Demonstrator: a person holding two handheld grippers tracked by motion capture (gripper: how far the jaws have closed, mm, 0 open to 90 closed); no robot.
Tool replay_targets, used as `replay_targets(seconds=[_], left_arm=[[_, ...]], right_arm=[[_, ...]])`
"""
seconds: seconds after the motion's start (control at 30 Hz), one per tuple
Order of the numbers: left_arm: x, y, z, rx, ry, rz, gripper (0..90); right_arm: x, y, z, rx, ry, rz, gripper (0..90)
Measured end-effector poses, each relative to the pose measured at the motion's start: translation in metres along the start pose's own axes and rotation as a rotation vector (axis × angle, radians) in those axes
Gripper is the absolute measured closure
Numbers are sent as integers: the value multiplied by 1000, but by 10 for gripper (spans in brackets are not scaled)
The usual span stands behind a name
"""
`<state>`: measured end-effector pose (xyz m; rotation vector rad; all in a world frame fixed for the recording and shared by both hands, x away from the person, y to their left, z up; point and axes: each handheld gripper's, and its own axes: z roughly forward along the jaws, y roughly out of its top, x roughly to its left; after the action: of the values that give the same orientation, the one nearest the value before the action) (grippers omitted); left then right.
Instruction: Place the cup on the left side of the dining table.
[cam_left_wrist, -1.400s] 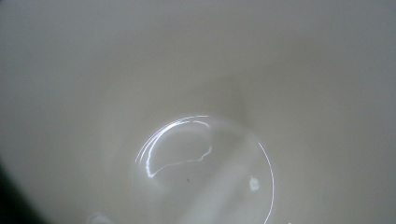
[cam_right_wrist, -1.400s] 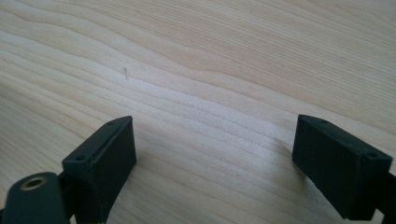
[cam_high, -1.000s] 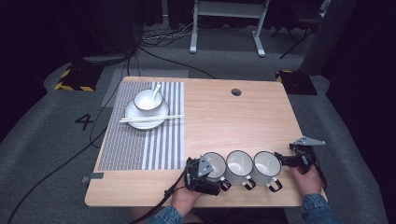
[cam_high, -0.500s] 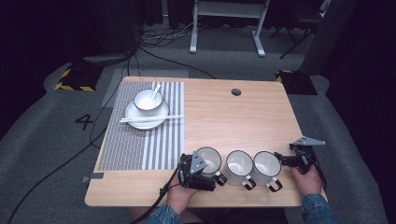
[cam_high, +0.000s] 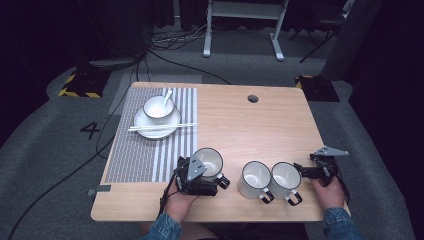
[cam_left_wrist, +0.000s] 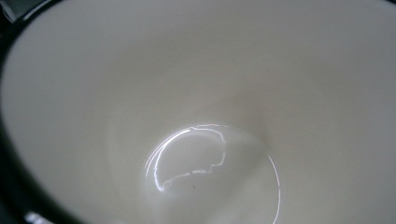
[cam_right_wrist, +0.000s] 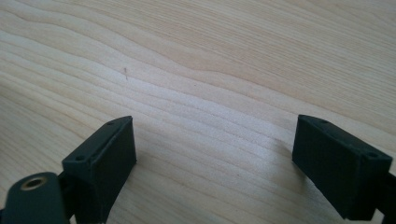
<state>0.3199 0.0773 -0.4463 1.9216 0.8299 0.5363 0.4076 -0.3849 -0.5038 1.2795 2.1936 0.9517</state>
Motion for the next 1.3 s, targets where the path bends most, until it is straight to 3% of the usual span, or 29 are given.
replay_targets(seconds=[0.07, 0.33, 0.93, 1.3], left_arm=[[5, 1, -7, -2, 32, 27, 32], [30, 3, -26, -17, 75, 18, 32], [81, 2, -40, -30, 165, -65, 32], [121, -8, -42, 16, 259, -112, 32]], right_arm=[[0, 0, 0, 0, 0, -1, 136], [0, 0, 0, 0, 0, 0, 136], [0, 0, 0, 1, 1, 3, 136], [0, 0, 0, 1, 1, 3, 136]])
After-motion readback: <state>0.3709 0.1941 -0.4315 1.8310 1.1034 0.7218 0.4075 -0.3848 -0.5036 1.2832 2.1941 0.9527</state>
